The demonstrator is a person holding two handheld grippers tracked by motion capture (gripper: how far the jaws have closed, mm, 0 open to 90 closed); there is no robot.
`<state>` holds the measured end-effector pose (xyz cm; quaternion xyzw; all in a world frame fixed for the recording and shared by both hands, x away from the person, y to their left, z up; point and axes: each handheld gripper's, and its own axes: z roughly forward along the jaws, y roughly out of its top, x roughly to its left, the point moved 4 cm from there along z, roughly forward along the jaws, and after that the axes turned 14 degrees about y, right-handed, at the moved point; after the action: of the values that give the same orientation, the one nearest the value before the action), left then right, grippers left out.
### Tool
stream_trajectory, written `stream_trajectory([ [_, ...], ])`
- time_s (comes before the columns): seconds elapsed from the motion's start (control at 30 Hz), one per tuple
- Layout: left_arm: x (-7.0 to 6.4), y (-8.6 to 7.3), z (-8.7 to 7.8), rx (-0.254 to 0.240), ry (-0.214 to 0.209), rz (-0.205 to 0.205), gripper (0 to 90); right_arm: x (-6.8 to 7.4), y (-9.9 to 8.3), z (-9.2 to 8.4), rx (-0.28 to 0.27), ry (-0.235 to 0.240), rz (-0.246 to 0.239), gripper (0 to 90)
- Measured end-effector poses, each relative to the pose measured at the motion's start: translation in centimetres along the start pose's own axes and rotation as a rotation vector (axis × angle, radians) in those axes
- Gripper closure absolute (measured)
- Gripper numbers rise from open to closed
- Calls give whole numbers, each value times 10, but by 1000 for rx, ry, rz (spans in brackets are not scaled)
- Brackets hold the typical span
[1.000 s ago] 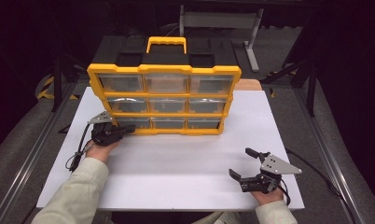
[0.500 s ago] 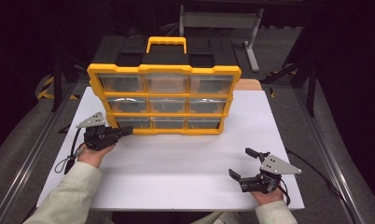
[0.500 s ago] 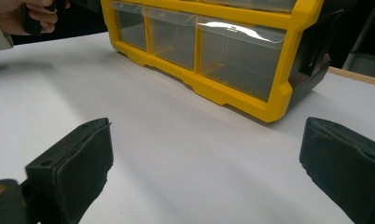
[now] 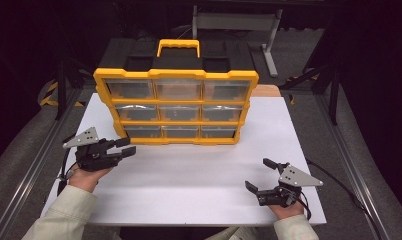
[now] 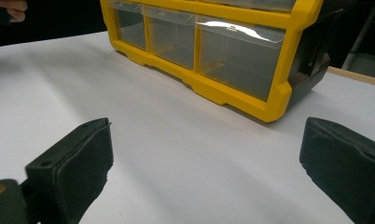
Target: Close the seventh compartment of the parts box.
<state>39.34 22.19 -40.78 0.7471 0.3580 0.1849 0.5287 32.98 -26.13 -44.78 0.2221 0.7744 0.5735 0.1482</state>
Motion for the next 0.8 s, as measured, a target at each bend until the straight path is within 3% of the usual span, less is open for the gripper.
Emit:
stream_trajectory([
  [0.17,-1,-2,-15,-9,19,24,291,-1,0,0,2,-2,0,34],
  [0.37,0,-7,-30,-19,28,25,127,-1,1,0,1,-2,-1,32],
  [0.57,-2,-15,-46,-43,66,46,51,-2,1,0,4,0,-3,29],
  [0.8,-2,-27,-58,-49,81,38,23,-2,0,-1,2,-5,-1,26],
])
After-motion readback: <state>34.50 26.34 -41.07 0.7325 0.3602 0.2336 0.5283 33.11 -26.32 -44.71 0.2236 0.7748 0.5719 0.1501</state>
